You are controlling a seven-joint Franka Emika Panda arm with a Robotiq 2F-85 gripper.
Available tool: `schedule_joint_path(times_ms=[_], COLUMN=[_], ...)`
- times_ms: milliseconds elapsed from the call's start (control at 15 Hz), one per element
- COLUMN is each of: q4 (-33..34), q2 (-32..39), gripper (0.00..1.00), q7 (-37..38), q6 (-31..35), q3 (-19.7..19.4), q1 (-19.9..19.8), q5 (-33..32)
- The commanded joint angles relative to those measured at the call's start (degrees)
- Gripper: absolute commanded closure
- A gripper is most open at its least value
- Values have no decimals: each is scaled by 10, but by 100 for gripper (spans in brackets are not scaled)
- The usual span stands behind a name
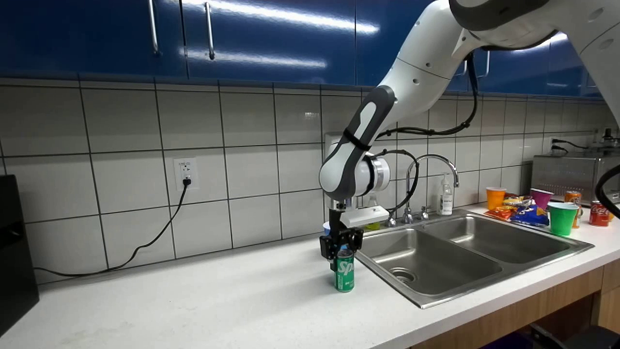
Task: Put the green can in the sink on the left.
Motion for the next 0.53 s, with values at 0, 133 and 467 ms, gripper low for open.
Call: schedule_joint_path(times_ms=[0,133,467], q4=[0,-1,-1], q2=[-26,-34,-55], gripper=[61,61,61], q7=[5,4,5], q6=[-23,-28,-39], q3=[-5,-7,-7], q1=[-2,-3,-3], q5=[-12,-12,-9])
